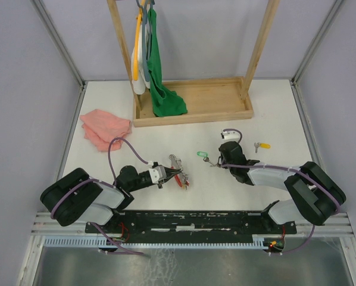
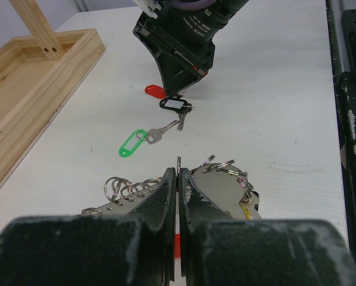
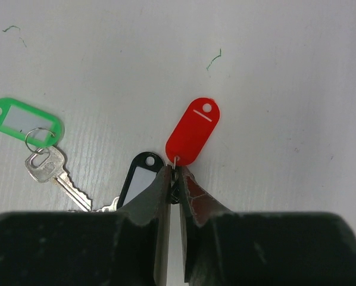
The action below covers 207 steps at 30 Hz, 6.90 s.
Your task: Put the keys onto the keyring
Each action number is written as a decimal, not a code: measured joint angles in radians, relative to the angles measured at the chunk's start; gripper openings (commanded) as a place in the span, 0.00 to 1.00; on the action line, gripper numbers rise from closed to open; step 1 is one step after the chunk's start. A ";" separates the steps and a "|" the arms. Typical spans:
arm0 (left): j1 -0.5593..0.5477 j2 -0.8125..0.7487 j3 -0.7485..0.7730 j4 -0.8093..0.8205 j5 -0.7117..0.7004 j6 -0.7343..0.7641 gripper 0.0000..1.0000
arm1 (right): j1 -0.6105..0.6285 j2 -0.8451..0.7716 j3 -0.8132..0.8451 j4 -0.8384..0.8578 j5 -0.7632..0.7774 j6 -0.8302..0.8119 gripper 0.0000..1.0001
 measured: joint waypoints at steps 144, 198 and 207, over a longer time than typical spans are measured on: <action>0.067 0.166 0.061 0.104 0.213 -0.008 0.03 | 0.283 -0.135 0.272 -0.350 -0.791 -1.080 0.01; 0.069 0.198 0.069 0.138 0.243 -0.055 0.03 | 0.278 -0.176 0.192 -0.203 -0.820 -0.975 0.01; 0.070 0.225 0.069 0.142 0.237 -0.088 0.03 | 0.217 -0.170 0.131 -0.043 -0.940 -0.832 0.01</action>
